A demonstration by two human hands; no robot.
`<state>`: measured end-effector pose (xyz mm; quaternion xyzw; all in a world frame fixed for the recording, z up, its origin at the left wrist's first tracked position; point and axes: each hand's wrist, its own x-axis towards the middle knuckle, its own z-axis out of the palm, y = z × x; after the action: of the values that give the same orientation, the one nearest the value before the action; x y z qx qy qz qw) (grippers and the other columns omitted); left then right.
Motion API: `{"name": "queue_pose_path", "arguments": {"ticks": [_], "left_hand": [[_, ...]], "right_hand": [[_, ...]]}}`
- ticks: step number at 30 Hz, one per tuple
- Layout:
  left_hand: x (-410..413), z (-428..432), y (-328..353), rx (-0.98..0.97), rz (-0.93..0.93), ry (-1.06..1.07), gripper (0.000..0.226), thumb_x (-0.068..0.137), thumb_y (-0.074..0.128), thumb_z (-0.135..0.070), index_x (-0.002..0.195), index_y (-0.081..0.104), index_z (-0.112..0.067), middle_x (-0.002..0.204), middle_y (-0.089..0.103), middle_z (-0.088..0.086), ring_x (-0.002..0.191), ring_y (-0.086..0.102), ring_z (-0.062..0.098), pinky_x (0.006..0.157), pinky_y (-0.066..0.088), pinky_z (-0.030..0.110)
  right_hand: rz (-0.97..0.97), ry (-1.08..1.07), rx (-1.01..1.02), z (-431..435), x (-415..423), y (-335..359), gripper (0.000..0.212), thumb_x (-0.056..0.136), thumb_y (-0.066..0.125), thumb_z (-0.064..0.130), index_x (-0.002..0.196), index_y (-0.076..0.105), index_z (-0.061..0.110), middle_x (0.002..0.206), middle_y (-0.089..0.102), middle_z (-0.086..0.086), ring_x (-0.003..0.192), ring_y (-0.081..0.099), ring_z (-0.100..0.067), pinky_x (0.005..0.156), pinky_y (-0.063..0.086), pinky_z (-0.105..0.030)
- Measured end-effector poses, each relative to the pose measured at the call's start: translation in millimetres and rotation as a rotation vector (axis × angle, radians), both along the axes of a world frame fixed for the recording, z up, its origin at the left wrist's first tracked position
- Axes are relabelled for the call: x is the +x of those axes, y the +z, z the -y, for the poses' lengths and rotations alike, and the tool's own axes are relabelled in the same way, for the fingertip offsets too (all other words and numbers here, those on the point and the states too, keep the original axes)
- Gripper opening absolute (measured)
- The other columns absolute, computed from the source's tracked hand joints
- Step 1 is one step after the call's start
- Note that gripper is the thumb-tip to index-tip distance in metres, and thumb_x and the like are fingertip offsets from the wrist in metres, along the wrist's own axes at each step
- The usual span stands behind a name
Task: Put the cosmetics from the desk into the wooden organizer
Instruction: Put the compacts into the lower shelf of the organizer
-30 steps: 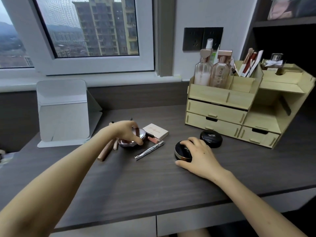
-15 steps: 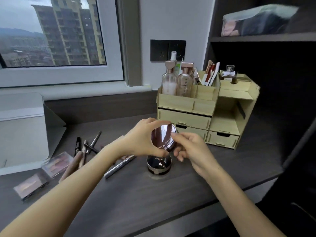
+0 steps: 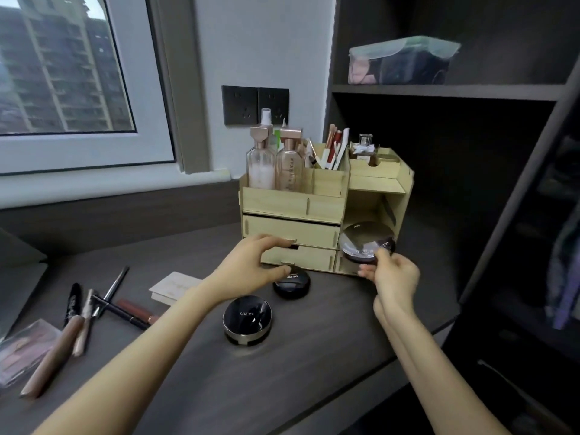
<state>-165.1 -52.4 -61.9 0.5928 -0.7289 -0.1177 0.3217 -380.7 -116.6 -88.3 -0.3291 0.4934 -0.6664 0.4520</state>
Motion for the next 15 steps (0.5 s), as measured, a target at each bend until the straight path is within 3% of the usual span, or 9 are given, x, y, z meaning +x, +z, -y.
{"name": "queue_pose_path", "arguments": {"ticks": [4,8,11,15], "left_hand": [[12,1,-5,0.007,-0.020,0.028,0.038,0.080,0.070,-0.028,0.117,0.060,-0.024,0.124,0.056,-0.007,0.116,0.050,0.011,0.099,0.037,0.023],[19,4,-8,0.013,-0.030,0.035,0.033,0.081,0.069,-0.029,0.113,0.061,-0.028,0.118,0.053,-0.013,0.113,0.049,0.006,0.096,0.035,0.021],[21,8,-9,0.010,-0.032,0.036,0.031,0.081,0.068,-0.028,0.111,0.062,-0.029,0.114,0.051,-0.016,0.112,0.049,0.005,0.094,0.033,0.019],[22,12,-10,0.018,-0.020,0.030,0.029,0.081,0.068,-0.028,0.110,0.063,-0.027,0.116,0.053,-0.015,0.113,0.050,0.007,0.095,0.034,0.020]], "right_hand": [[0.217,0.013,0.047,20,5,2,0.020,0.090,0.050,0.001,0.071,0.046,0.004,0.060,0.057,-0.012,0.035,0.060,-0.012,0.038,0.050,-0.018],[0.353,0.082,0.139,35,5,2,0.007,0.089,0.055,-0.002,0.092,0.051,-0.006,0.071,0.057,-0.016,0.055,0.063,-0.024,0.044,0.056,-0.023],[0.295,0.130,0.202,43,0,-2,0.015,0.089,0.060,0.003,0.096,0.052,-0.008,0.070,0.059,-0.019,0.050,0.064,-0.023,0.044,0.056,-0.024],[0.105,0.202,0.292,54,-4,-11,0.030,0.088,0.064,0.019,0.075,0.053,-0.006,0.051,0.063,-0.015,0.034,0.061,-0.015,0.035,0.051,-0.022]]}}
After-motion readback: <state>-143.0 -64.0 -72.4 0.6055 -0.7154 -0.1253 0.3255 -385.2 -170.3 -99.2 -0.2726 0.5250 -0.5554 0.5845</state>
